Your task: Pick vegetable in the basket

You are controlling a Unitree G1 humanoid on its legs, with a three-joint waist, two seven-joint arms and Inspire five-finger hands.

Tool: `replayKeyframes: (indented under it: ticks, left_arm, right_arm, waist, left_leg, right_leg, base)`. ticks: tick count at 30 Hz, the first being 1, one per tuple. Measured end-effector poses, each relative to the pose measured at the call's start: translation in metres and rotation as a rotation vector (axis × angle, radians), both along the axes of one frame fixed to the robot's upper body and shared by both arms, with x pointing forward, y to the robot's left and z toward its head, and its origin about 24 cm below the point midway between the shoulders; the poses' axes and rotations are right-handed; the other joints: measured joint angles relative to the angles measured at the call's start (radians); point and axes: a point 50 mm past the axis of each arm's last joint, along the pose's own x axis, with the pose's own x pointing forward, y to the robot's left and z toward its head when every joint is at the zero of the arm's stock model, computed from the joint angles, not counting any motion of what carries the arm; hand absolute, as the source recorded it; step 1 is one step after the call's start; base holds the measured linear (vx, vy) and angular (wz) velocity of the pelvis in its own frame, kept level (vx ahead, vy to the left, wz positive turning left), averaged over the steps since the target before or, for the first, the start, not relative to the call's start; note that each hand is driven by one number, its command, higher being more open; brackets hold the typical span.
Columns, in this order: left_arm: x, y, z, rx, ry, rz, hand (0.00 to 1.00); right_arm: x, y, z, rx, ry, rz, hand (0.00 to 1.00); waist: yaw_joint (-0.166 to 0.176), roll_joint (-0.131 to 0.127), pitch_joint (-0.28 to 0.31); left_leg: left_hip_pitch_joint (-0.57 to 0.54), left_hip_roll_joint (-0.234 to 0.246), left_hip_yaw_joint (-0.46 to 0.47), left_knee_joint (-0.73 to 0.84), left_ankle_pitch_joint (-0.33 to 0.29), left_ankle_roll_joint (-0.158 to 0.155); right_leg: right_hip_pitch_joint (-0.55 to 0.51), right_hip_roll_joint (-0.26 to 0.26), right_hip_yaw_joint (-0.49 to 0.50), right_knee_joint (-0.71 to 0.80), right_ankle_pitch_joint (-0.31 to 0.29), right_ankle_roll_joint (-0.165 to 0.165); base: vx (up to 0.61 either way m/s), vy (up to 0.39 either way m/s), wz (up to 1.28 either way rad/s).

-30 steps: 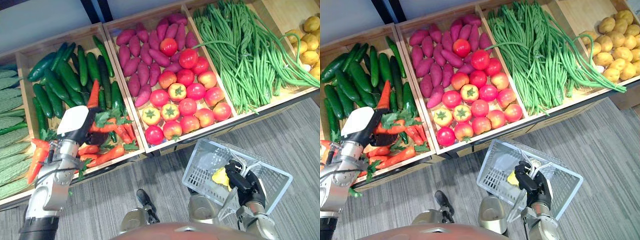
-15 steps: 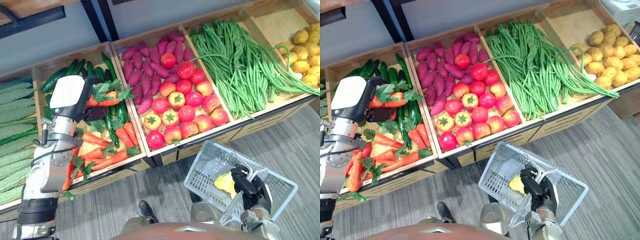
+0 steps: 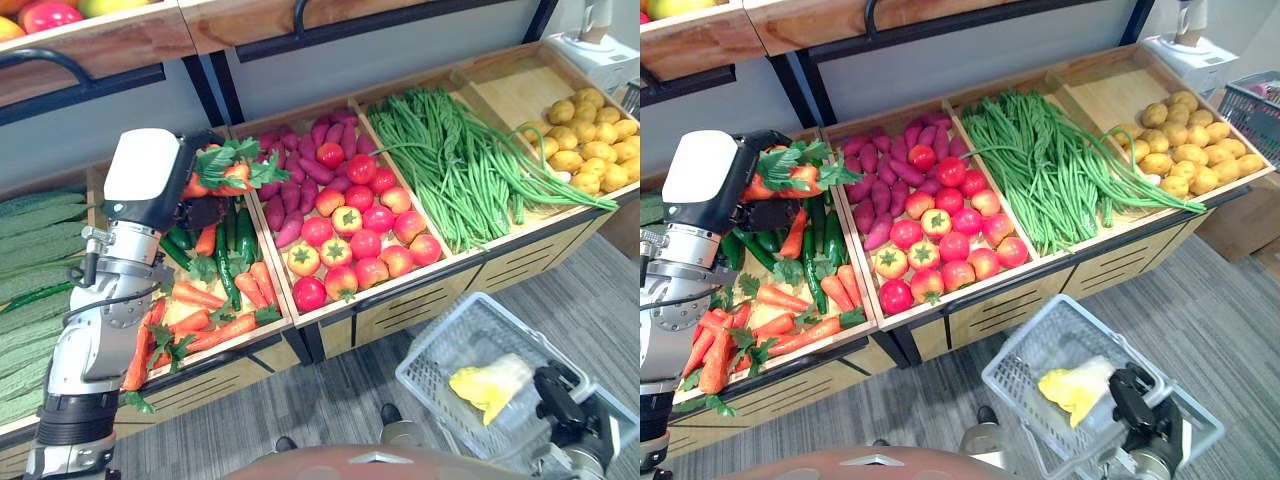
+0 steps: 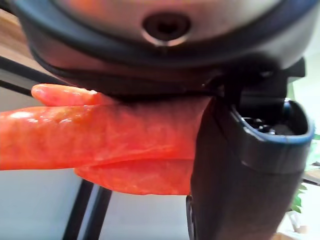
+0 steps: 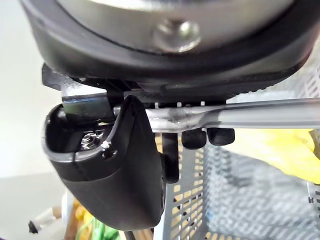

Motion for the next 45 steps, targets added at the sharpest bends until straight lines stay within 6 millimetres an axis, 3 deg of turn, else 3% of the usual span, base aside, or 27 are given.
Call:
replayKeyframes:
  ticks: [9,14,18,21,24,26,32,38,45]
  left_arm:
    - [-0.002,-0.035,-0.008,0.027,0.019,-0.177,0.00]
    - [-0.004,-0.063,-0.022,0.001,0.071,-0.306,0.00]
    - [-0.005,-0.096,-0.031,-0.053,0.112,-0.446,0.00]
    - [-0.002,-0.119,-0.029,-0.081,0.107,-0.536,0.00]
    - [0.001,-0.138,-0.028,-0.124,0.117,-0.613,0.00]
    - [0.003,-0.152,-0.031,-0.128,0.136,-0.666,0.00]
    - [0.002,-0.175,-0.048,-0.134,0.225,-0.739,0.00]
    - [0.005,-0.184,-0.052,-0.110,0.251,-0.766,0.00]
    - [0.010,-0.190,-0.037,-0.102,0.210,-0.810,0.00]
  right_arm:
    - [0.002,-0.021,0.015,-0.071,-0.056,-0.127,0.00]
    - [0.013,-0.026,0.039,-0.150,-0.130,-0.083,0.00]
    - [0.025,-0.039,0.061,-0.241,-0.158,0.010,0.00]
    - [0.039,-0.041,0.079,-0.300,-0.192,0.127,0.00]
    - [0.054,-0.034,0.098,-0.341,-0.262,0.253,0.00]
    - [0.068,-0.024,0.106,-0.347,-0.303,0.367,0.00]
    - [0.089,0.001,0.101,-0.277,-0.338,0.582,0.00]
    - [0.089,0.004,0.100,-0.280,-0.306,0.643,0.00]
    - [0.091,0.001,0.107,-0.355,-0.241,0.741,0.00]
  waist:
    - [-0.035,-0.022,-0.041]
    - [-0.064,-0.023,-0.043]
    - [-0.092,-0.041,-0.053]
    - [-0.109,-0.058,-0.053]
    - [-0.132,-0.060,-0.054]
    - [-0.134,-0.060,-0.054]
    - [-0.137,-0.052,-0.050]
    - [-0.135,-0.046,-0.046]
    - [-0.144,-0.041,-0.005]
  left_leg:
    - [0.031,0.001,0.038,0.000,-0.008,-0.010]
    - [0.035,0.003,0.077,0.000,-0.014,-0.012]
    - [0.035,0.004,0.118,0.011,-0.029,-0.015]
    - [0.024,0.025,0.143,0.085,-0.072,-0.017]
    - [-0.010,0.064,0.155,0.198,-0.133,-0.019]
    - [-0.042,0.119,0.176,0.312,-0.193,-0.027]
    - [-0.074,0.232,0.224,0.500,-0.297,-0.044]
    - [-0.080,0.264,0.243,0.565,-0.338,-0.045]
    - [-0.089,0.272,0.251,0.607,-0.370,-0.040]
  right_leg:
    - [-0.002,0.007,0.039,0.013,-0.003,0.000]
    - [-0.022,0.012,0.082,0.014,-0.005,0.006]
    - [-0.040,0.018,0.128,0.015,0.008,0.021]
    - [-0.038,0.021,0.156,0.022,0.015,0.026]
    - [-0.044,0.027,0.175,0.025,0.017,0.029]
    - [-0.055,0.050,0.202,0.029,0.020,0.034]
    - [-0.069,0.106,0.260,0.033,0.024,0.037]
    - [-0.072,0.116,0.281,0.035,0.028,0.038]
    - [-0.081,0.114,0.293,0.050,0.026,0.036]
  base:
    - [-0.04,-0.025,-0.13]
    - [-0.03,-0.030,-0.24]
    - [0.00,-0.024,-0.32]
    - [0.03,-0.034,-0.26]
    - [0.02,-0.042,-0.22]
    - [-0.02,-0.036,-0.38]
    - [-0.03,0.004,-0.35]
    - [0.00,0.064,-0.13]
    - [0.01,0.080,-0.04]
